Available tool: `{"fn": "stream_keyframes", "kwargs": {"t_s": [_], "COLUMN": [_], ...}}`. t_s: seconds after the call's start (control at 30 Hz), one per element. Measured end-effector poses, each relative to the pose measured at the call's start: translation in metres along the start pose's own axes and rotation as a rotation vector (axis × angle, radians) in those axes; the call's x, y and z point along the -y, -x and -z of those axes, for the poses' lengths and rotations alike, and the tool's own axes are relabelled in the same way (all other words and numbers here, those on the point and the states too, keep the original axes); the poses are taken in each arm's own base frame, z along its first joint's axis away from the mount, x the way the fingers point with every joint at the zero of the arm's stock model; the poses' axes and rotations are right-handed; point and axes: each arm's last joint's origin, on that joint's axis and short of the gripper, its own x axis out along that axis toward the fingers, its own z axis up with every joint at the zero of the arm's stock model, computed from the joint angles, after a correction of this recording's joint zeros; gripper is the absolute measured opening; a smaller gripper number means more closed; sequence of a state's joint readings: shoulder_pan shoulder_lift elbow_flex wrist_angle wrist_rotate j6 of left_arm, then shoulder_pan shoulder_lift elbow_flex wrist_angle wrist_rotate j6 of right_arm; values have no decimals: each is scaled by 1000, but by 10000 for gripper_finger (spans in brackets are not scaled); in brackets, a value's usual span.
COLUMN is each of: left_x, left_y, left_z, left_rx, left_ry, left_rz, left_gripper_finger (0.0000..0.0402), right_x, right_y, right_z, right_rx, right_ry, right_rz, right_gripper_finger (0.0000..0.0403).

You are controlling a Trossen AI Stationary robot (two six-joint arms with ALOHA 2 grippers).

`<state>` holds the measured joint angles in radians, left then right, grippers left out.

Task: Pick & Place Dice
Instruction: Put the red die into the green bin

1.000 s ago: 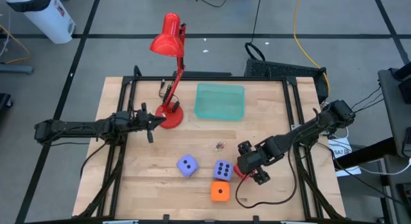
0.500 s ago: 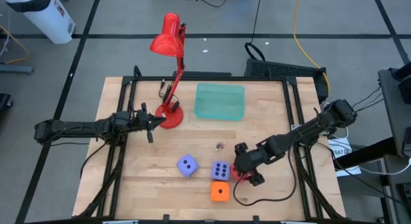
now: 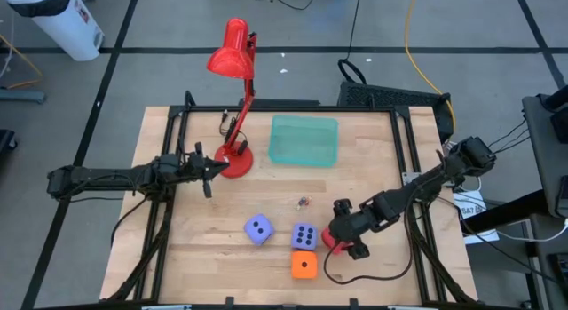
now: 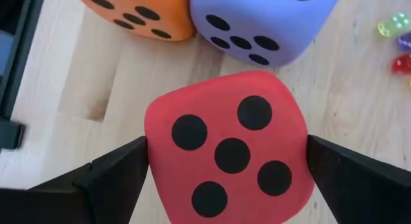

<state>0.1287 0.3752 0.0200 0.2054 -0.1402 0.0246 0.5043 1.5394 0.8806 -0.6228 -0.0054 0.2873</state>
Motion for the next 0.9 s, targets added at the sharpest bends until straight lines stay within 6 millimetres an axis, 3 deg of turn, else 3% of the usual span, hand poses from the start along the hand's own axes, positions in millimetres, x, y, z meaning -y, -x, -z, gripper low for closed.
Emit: {"fn": "stream_keyframes", "kwargs": {"t_s": [0.4, 0.7, 0.9], "left_x": [0, 0, 0], "left_y": [0, 0, 0], "left_z": [0, 0, 0], "left_rx": [0, 0, 0], "left_ry": [3, 3, 3], "left_rz": [0, 0, 0], "left_gripper_finger": [24, 24, 24], "right_x": [-21, -4, 20], "right_y": [-2, -2, -1], "right_z": [-2, 9, 11], "right_rx": [127, 75, 41], "right_ry": [-74, -180, -288], "right_rz": [45, 300, 444], "right_gripper_finger": [396, 396, 396]}}
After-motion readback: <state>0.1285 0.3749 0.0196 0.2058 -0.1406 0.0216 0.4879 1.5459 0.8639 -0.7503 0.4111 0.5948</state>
